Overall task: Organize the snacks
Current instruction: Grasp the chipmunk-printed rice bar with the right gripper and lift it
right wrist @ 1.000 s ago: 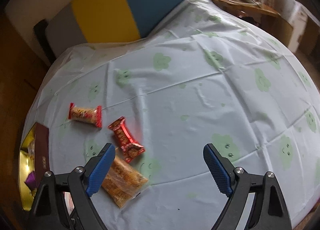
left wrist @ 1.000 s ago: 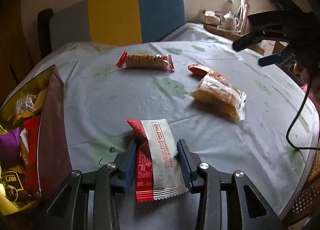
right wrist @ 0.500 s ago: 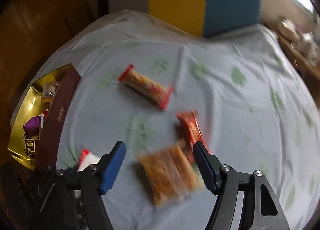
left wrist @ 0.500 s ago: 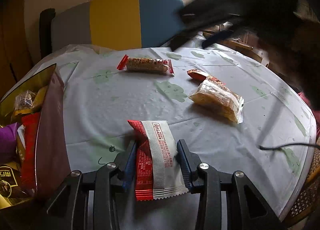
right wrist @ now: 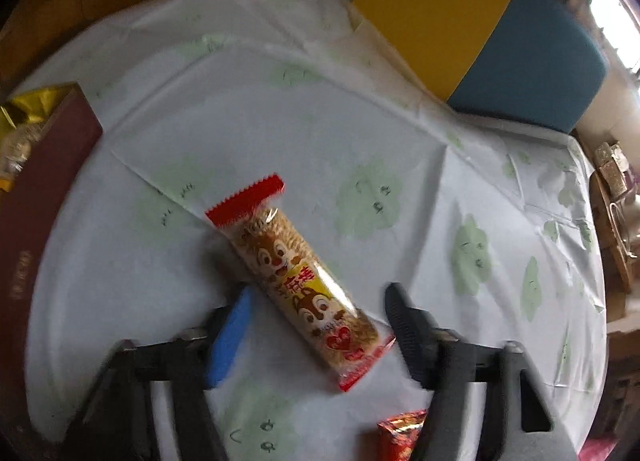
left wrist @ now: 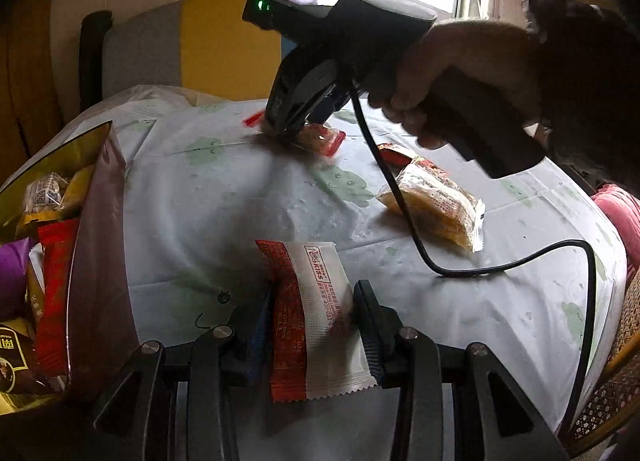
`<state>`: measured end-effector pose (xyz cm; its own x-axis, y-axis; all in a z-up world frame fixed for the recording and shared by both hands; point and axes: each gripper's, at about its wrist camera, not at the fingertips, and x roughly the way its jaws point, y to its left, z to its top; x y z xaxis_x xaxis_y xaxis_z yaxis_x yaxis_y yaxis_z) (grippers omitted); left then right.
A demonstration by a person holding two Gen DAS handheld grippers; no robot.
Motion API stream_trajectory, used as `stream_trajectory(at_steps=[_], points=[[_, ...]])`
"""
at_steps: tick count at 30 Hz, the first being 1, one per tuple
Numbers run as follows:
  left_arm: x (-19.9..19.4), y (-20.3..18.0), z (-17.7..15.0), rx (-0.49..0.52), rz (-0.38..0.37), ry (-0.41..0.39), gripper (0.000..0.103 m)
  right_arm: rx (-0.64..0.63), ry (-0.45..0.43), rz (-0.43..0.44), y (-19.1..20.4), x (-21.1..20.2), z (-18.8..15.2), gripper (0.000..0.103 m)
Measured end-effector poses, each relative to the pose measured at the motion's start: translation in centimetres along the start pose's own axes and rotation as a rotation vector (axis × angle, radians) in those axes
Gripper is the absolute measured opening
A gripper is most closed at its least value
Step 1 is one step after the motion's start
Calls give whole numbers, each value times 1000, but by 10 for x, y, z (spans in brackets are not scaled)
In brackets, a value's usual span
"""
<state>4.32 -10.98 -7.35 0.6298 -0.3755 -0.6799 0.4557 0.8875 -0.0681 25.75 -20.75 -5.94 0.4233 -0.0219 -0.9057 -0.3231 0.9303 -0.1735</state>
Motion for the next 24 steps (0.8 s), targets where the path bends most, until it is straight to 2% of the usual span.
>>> stream_trajectory(at_steps=[1, 2, 4, 8, 12, 15, 19, 22, 24], points=[[0, 0, 0, 1, 0, 0, 41, 7, -7, 8, 0, -2, 0, 32], [0, 0, 0, 0, -1, 0, 41, 16, 0, 8, 1, -6, -1, 31], [1, 1, 0, 0, 0, 0, 41, 40, -6, 31, -1, -15, -4, 31], [1, 1, 0, 0, 0, 0, 41, 94, -20, 138, -10, -47, -26, 31], [1, 1, -1, 1, 0, 1, 41, 188, -58, 162, -32, -81, -62, 31], [1, 0, -1, 4, 3, 1, 41, 276, -77, 121, -57, -102, -93, 31], [1, -1, -2, 6, 8, 2, 41, 400, -9, 9, -90, -100, -139, 31], [1, -1, -1, 6, 9, 4, 41, 483, 82, 12, -104, -75, -168, 31], [2, -2, 0, 7, 11, 4, 41, 517, 110, 21, -108, -63, -179, 31]])
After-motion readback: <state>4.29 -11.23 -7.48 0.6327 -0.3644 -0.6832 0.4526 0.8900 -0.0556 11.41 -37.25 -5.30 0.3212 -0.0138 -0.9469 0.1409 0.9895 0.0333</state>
